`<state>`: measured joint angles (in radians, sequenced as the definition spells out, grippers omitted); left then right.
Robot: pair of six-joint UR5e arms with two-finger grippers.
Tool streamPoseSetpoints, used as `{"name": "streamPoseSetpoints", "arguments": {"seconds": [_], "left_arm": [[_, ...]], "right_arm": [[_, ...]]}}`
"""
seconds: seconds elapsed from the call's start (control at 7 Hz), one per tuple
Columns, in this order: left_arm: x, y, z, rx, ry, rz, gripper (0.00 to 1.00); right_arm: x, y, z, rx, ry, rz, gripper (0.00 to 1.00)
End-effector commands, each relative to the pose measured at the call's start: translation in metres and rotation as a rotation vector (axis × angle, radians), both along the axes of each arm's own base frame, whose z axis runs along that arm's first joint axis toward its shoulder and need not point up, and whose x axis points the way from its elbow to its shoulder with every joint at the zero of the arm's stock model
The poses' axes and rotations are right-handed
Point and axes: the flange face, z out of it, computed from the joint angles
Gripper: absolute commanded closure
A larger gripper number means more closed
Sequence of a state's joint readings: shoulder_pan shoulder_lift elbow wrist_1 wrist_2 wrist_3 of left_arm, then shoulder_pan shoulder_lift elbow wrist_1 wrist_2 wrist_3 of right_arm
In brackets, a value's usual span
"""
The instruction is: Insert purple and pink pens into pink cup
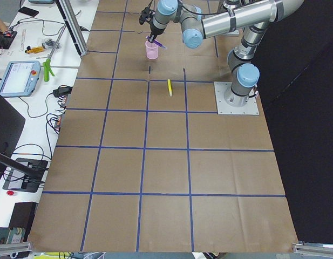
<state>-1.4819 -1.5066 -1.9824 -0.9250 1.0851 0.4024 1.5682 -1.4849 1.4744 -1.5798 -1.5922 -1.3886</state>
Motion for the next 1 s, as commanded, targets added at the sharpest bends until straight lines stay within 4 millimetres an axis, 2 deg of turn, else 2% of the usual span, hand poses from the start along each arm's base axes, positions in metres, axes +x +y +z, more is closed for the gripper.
{"name": "streamPoseSetpoints", "arguments": {"seconds": [0.0, 0.14, 0.29, 0.43, 0.57, 0.71, 0.86], "left_arm": [[-0.020, 0.002, -0.010, -0.117, 0.064, -0.050, 1.00], [-0.035, 0.005, -0.015, -0.232, 0.098, -0.089, 1.00], [-0.049, 0.010, -0.020, -0.264, 0.113, -0.091, 1.00], [-0.058, 0.009, -0.017, -0.338, 0.121, -0.117, 1.00], [-0.075, 0.008, -0.024, -0.410, 0.148, -0.162, 1.00], [-0.097, 0.008, -0.039, -0.429, 0.188, -0.160, 1.00], [-0.111, 0.002, -0.064, -0.469, 0.214, -0.156, 1.00]], "right_arm": [[-0.006, -0.002, 0.000, -0.002, -0.008, -0.033, 0.99], [-0.008, -0.002, 0.001, -0.002, -0.010, -0.081, 1.00], [-0.008, -0.003, 0.002, -0.005, -0.012, -0.091, 1.00], [-0.008, -0.003, 0.003, -0.006, -0.012, -0.091, 1.00], [-0.009, -0.002, 0.003, -0.005, -0.006, -0.088, 1.00], [-0.009, -0.002, 0.003, -0.002, 0.000, -0.075, 1.00], [-0.008, -0.003, 0.002, 0.000, 0.002, -0.055, 1.00]]}}
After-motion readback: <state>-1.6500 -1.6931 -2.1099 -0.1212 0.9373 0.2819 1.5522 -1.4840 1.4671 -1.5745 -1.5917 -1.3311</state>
